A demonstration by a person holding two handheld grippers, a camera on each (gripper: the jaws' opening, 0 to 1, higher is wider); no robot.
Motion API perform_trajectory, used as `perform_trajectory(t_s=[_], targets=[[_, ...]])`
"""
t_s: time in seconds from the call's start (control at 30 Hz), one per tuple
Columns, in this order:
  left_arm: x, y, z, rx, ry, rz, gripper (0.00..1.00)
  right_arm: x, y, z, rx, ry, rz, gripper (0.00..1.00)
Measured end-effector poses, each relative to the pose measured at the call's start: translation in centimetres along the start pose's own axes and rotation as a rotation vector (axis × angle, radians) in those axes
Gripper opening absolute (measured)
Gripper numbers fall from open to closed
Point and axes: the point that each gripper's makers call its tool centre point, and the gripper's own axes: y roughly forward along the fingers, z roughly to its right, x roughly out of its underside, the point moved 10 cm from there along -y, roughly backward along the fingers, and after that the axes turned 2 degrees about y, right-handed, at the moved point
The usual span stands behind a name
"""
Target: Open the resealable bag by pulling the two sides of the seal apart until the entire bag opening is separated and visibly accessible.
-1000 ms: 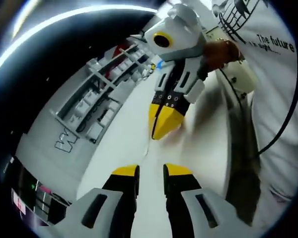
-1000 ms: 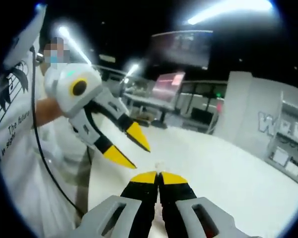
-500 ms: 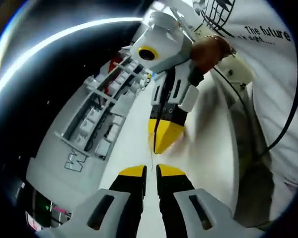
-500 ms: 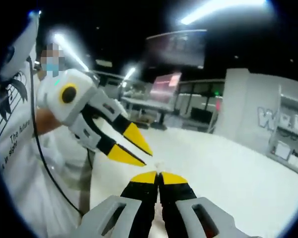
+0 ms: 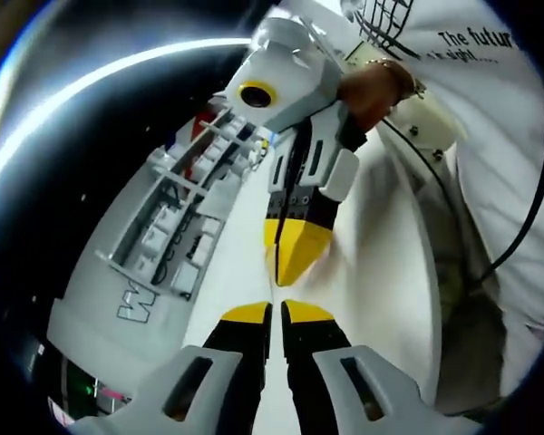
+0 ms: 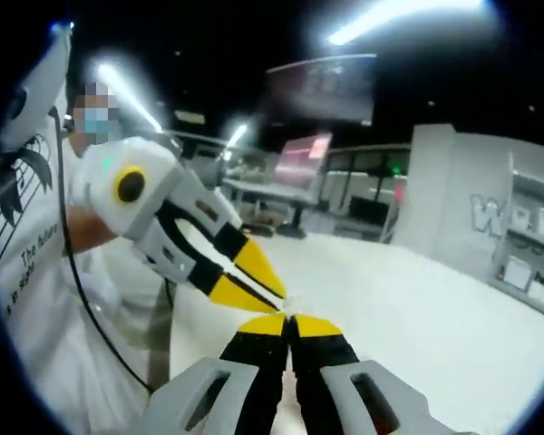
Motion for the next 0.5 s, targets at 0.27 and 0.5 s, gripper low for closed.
perform_trajectory(t_s=[0.27, 0.5], targets=[[-0.12, 0.18, -0.12, -0.012, 0.026, 0.001, 0.05, 0.0, -0.03, -0.12, -0.001, -0.001, -0.002, 0.0], [-0.24, 0.33, -0.02, -0.008, 0.04, 0.009, 0.04, 0.02, -0.06, -0.24, -0.003, 0.002, -0.002, 0.0]])
